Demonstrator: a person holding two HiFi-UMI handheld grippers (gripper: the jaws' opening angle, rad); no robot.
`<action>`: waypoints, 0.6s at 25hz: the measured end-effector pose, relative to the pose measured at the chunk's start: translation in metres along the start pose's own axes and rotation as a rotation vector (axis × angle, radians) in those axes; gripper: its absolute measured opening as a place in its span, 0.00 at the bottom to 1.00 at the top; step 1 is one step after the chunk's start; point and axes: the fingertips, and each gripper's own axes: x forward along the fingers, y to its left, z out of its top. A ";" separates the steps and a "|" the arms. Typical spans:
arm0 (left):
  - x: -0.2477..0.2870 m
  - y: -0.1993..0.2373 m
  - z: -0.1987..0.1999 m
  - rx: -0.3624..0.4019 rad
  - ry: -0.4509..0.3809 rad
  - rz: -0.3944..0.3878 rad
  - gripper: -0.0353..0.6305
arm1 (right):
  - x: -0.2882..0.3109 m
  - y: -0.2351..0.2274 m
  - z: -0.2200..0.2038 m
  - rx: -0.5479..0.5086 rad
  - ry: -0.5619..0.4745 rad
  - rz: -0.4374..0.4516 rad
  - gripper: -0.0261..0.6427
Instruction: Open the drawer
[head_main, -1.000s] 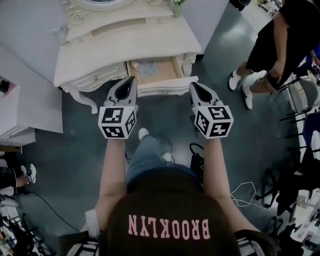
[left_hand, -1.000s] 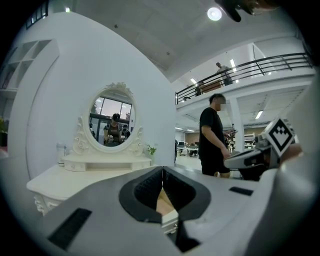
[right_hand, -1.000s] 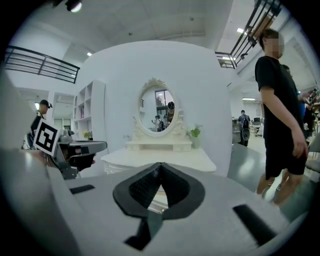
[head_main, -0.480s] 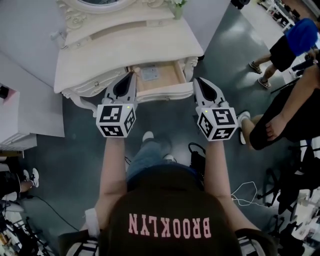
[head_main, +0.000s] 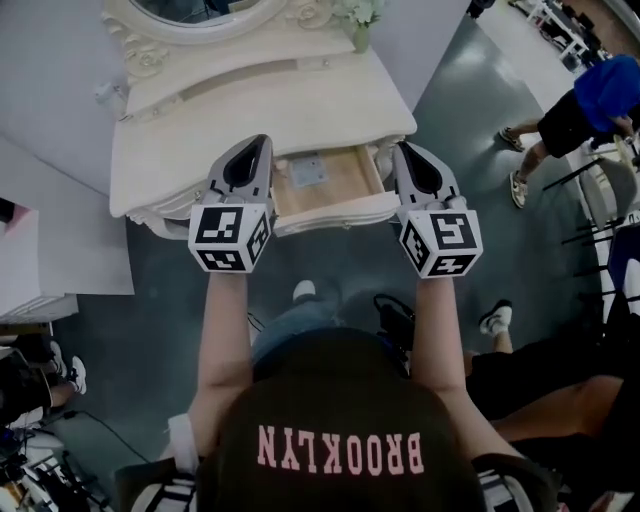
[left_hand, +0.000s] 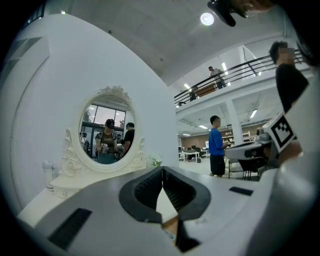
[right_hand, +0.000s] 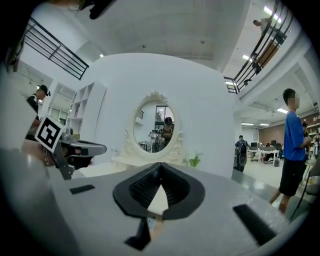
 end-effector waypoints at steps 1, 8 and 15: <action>0.006 0.008 0.000 0.002 -0.002 -0.005 0.06 | 0.009 -0.001 0.002 -0.002 -0.003 -0.008 0.03; 0.041 0.051 0.017 0.006 -0.025 -0.020 0.06 | 0.046 -0.011 0.029 -0.036 -0.043 -0.074 0.03; 0.048 0.045 0.044 0.017 -0.058 -0.017 0.06 | 0.034 -0.024 0.048 -0.057 -0.068 -0.111 0.03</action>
